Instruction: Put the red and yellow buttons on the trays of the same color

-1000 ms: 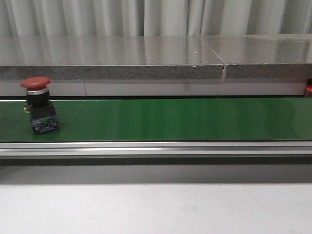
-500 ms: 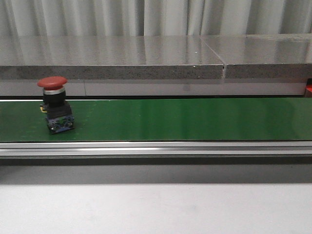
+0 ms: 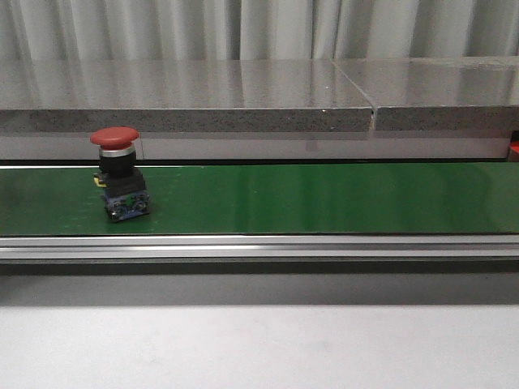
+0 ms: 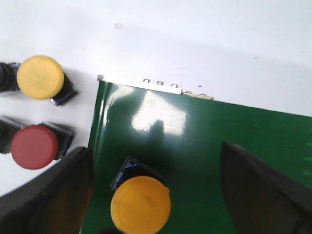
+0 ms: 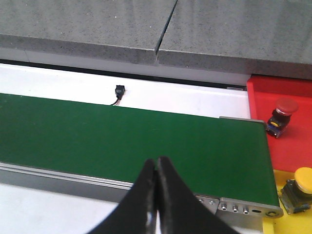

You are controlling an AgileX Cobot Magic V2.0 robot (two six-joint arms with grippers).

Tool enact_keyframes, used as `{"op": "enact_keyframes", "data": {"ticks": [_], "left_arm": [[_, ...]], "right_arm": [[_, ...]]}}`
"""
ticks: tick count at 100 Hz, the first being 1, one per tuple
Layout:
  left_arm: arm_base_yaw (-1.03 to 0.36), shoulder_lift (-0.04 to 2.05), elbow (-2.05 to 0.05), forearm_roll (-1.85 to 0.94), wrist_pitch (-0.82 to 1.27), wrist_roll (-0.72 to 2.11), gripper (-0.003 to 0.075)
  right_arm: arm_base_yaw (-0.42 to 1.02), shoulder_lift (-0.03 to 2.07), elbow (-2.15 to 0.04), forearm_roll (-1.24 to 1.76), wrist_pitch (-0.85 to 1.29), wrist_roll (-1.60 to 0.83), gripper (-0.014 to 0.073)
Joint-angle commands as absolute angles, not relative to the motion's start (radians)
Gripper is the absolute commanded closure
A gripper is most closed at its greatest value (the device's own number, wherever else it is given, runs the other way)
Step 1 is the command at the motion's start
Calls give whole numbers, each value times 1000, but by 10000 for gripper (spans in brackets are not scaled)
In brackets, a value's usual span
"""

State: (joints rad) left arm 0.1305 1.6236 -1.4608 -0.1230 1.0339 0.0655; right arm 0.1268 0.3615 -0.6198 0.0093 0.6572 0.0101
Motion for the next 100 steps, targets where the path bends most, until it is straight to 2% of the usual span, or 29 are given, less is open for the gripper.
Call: {"op": "enact_keyframes", "data": {"ticks": [1, 12, 45, 71, 100], "left_arm": [[89, 1533, -1493, -131, 992, 118, 443], [28, 1473, -1493, -131, 984, 149, 743], [-141, 1339, -1423, -134, 934, 176, 741], [-181, 1174, -1144, -117, 757, 81, 741], [-181, 904, -867, -115, 668, 54, 741]], "right_arm": [[124, 368, -641, 11, 582, 0, 630], [124, 368, -641, 11, 582, 0, 630], [124, 368, -641, 11, 582, 0, 630], [124, 368, -641, 11, 582, 0, 630], [124, 368, -641, 11, 582, 0, 630]]}}
